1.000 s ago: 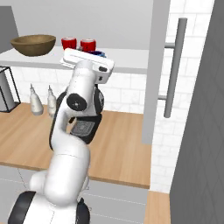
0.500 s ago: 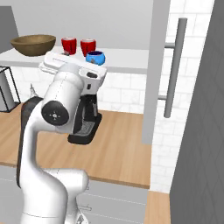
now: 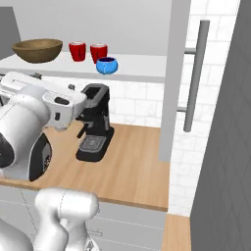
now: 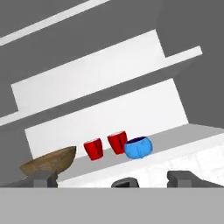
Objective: Gather all objects into one cabinet and sort the glasses and bowls to opposite sides.
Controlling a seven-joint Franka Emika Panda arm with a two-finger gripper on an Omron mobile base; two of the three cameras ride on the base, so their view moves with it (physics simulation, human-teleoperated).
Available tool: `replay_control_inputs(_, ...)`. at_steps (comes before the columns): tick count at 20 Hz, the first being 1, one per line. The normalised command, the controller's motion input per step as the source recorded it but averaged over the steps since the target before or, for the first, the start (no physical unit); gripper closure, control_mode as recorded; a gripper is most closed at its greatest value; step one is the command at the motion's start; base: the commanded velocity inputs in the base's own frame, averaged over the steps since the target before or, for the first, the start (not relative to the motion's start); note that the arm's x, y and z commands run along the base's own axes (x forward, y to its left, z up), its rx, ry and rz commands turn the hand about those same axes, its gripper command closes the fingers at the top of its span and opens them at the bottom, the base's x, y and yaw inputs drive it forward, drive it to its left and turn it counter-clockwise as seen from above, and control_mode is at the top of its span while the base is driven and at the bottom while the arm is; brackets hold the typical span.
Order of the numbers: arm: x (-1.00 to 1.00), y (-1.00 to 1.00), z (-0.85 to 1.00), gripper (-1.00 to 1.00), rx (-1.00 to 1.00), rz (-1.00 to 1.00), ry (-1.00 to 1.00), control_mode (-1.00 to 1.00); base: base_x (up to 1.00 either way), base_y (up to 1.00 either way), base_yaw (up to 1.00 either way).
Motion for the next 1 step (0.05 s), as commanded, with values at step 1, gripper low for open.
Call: replay_control_inputs(1, -1.0, 0.56, 0.1, -1.0, 0.0, 0.0, 0.26, -1.0, 0.0, 0.0, 0.0)
